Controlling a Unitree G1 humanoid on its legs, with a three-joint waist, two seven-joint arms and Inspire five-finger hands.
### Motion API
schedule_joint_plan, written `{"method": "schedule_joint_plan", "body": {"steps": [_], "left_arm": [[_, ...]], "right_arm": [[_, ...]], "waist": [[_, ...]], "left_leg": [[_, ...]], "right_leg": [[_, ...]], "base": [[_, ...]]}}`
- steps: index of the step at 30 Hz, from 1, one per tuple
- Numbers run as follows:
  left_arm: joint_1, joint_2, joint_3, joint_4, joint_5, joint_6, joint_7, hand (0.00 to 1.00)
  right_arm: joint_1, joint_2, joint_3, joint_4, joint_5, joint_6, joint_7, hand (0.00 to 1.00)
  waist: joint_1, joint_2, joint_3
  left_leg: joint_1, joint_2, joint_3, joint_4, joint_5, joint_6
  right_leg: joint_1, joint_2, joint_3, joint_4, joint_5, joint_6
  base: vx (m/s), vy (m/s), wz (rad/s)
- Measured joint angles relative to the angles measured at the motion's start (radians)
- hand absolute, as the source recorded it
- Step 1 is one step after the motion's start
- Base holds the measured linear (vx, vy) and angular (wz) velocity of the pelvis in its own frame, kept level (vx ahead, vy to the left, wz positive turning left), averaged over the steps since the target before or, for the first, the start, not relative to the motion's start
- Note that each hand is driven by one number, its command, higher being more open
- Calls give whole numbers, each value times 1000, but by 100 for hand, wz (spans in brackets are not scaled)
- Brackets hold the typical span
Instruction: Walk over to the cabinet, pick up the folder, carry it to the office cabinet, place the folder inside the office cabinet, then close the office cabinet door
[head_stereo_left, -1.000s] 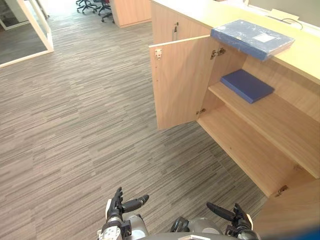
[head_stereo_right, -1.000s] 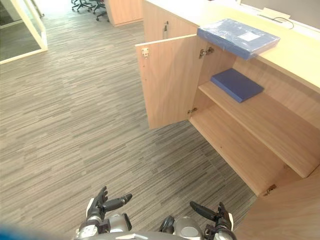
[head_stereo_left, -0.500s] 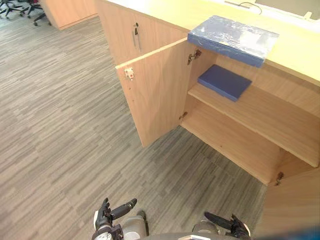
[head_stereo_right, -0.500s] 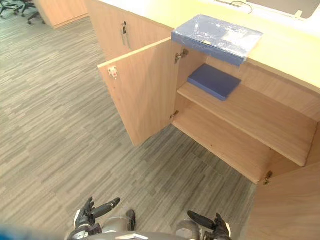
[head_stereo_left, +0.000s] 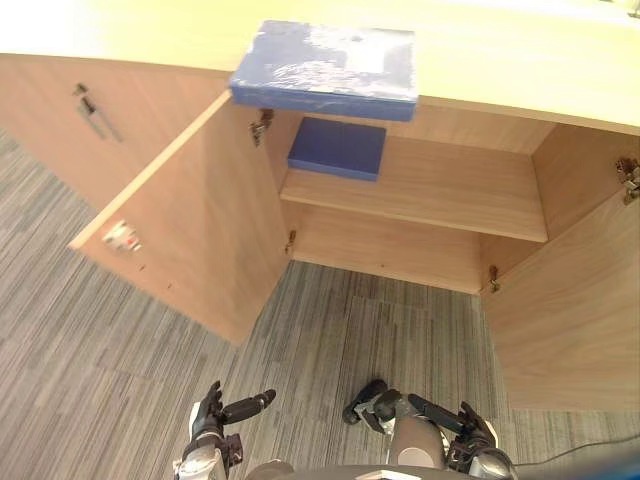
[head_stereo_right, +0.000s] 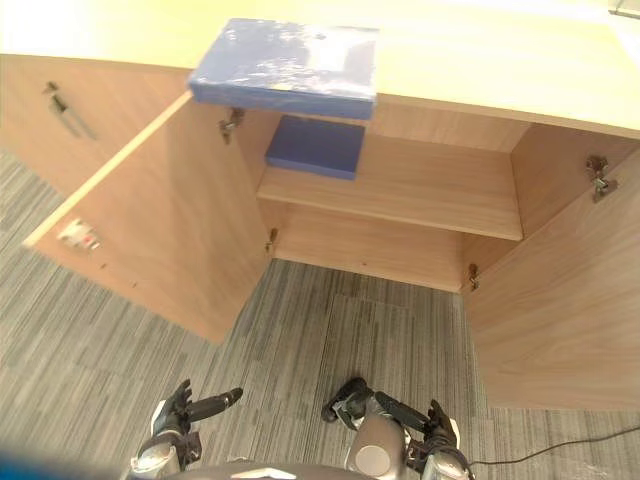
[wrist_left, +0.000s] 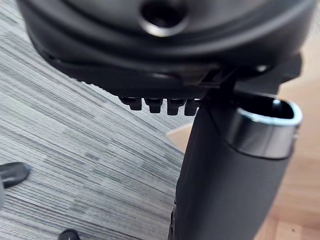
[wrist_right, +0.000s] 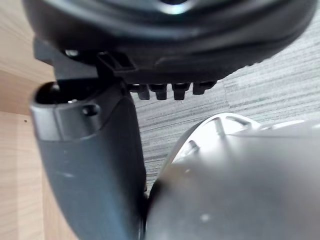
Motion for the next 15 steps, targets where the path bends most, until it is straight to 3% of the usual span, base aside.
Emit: {"method": "schedule_joint_plan", "body": {"steps": [2, 3, 4, 5, 6, 7, 9, 12, 15], "left_arm": [[-27, -17, -34, -12, -2, -10, -9, 100], [-43, -23, -45, -7, -4, -10, -14, 100], [-43, -33, -46, -6, -5, -7, -15, 100], [-40, -36, -51, -6, -6, -6, -15, 100], [-29, -40, -65, -7, -13, -5, -17, 100], [-30, -41, -85, -7, -15, -5, -18, 100], [-29, -45, -100, -11, -21, -5, -18, 100], [8, -51, -97, -68, -22, -10, -13, 100], [12, -52, -96, -103, -22, -12, -8, 100]], "right_arm": [[-4, -12, -5, -1, 2, -5, 1, 100], [-6, -7, -23, 1, 5, -5, 1, 100], [-6, -3, -32, 9, 5, -4, 1, 100], [-5, -3, -34, 12, 6, -3, 0, 100], [-9, -3, -33, 34, 7, -1, -1, 100], [-20, -4, -33, 51, 10, -1, -3, 100], [-36, -9, -32, 77, 28, 1, -11, 100], [-52, -9, -13, 96, 41, 4, -24, 100], [-83, -28, 9, 106, 41, 2, -28, 100]], "waist": [[-6, 18, 8], [-16, 20, 11], [-22, 29, 16], [-20, 36, 20], [-4, 40, 24], [7, 32, 29], [6, 21, 38], [17, 17, 44], [39, 17, 51]], "left_leg": [[-14, 30, -7, 52, 0, 0], [-47, 75, -22, 158, 1, 1], [-89, 153, -23, 333, 20, 19], [-111, 203, -19, 432, 49, 26], [-161, 285, -19, 607, 60, 32], [-213, 310, -23, 714, 57, 27], [-290, 314, -25, 761, 57, 28], [-390, 299, -39, 687, 51, 37], [-457, 192, -164, 494, 43, 49]], "right_leg": [[2, -5, -7, 52, -73, 11], [25, 0, -25, 71, -116, 20], [71, 36, -44, 63, -146, 27], [98, 63, -46, 49, -156, 30], [137, 111, -29, 16, -168, 29], [159, 134, -4, -16, -171, 28], [201, 163, 19, -81, -160, 41], [256, 220, 91, -172, -137, 55], [280, 234, 178, -193, -131, 64]], "base": [[376, -171, 17], [394, -267, 25], [385, -287, 18], [370, -275, -24], [332, -182, -58], [312, -140, -63], [259, -87, -51], [183, -34, -74], [158, 35, -94]]}}
